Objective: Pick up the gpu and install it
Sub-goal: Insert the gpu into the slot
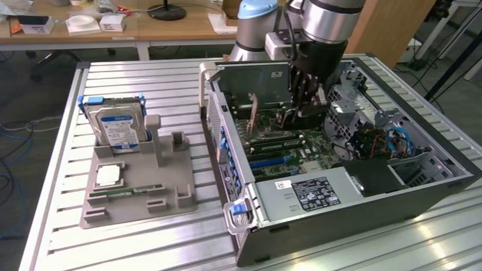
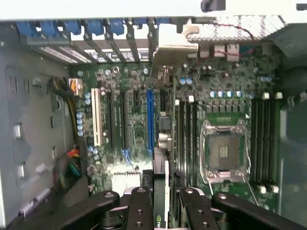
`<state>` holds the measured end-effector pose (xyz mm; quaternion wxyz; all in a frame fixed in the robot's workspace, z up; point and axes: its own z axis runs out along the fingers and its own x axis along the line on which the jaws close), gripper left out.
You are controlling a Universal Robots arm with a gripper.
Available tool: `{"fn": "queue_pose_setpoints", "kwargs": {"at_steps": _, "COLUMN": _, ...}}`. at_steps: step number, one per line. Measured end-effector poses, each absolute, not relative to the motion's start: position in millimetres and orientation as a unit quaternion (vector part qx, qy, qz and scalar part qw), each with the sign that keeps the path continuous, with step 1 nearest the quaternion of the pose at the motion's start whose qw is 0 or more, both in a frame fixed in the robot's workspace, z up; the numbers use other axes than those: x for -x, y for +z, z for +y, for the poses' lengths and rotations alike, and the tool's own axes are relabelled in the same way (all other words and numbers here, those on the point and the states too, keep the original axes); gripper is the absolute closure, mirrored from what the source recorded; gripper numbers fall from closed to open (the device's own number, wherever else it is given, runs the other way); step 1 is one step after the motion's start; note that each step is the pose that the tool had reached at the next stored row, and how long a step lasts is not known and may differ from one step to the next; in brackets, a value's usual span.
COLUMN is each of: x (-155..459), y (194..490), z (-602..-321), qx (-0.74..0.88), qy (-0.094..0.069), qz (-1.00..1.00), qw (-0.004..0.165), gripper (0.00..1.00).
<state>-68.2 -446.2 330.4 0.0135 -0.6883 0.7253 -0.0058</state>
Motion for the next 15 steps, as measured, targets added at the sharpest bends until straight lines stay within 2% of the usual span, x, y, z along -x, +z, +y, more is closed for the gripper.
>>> {"fn": "queue_pose_setpoints", "kwargs": {"at_steps": 8, "x": 78, "y": 318, "z": -468, "qx": 0.688, "qy": -0.006, "qz": 0.725, "qw": 0.013, "gripper": 0.74}}
{"fn": "queue_pose_setpoints", "kwargs": {"at_steps": 15, "x": 78, "y": 310, "z": -464, "qx": 0.688, "qy": -0.006, "qz": 0.725, "qw": 0.013, "gripper": 0.74}}
